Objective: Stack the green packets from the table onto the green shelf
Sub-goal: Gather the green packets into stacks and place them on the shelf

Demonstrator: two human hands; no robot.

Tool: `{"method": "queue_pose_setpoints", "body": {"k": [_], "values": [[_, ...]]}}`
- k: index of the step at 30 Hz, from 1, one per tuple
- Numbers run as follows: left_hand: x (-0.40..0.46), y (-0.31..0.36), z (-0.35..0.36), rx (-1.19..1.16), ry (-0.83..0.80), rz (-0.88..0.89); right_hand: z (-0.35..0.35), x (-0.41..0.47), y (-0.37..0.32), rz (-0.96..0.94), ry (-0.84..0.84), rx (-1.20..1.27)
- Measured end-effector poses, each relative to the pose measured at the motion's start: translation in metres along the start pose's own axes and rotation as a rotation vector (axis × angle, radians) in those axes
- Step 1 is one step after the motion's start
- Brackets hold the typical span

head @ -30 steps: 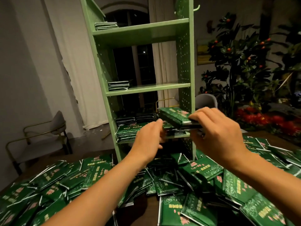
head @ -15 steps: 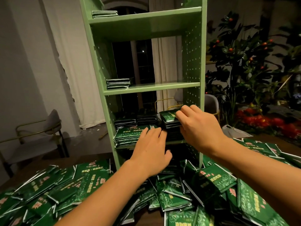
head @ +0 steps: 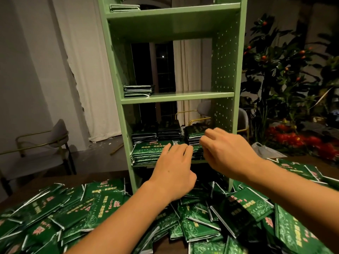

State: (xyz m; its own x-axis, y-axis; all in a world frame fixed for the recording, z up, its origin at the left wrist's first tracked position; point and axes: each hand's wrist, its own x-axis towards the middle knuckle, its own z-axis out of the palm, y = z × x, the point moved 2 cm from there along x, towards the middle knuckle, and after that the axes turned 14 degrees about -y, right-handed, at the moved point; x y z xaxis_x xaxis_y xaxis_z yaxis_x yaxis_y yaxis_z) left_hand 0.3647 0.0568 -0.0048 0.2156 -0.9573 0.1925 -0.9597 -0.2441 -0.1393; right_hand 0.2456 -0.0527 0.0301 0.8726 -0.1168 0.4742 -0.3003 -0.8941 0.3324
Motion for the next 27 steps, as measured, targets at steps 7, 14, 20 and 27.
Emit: {"method": "queue_pose_setpoints", "body": {"k": [7, 14, 20, 27], "values": [[-0.002, 0.001, -0.001, 0.017, -0.016, 0.011, 0.021, 0.011, -0.001, 0.086, -0.093, 0.153], [-0.001, 0.000, 0.001, 0.024, -0.025, 0.012, 0.027, 0.035, 0.002, 0.162, -0.175, 0.192], [-0.006, -0.001, -0.003, 0.037, -0.064, -0.006, 0.016, 0.026, 0.005, 0.167, -0.186, 0.251], [-0.031, 0.003, -0.018, 0.040, -0.049, -0.064, -0.024, -0.016, 0.003, 0.181, -0.117, 0.290]]}}
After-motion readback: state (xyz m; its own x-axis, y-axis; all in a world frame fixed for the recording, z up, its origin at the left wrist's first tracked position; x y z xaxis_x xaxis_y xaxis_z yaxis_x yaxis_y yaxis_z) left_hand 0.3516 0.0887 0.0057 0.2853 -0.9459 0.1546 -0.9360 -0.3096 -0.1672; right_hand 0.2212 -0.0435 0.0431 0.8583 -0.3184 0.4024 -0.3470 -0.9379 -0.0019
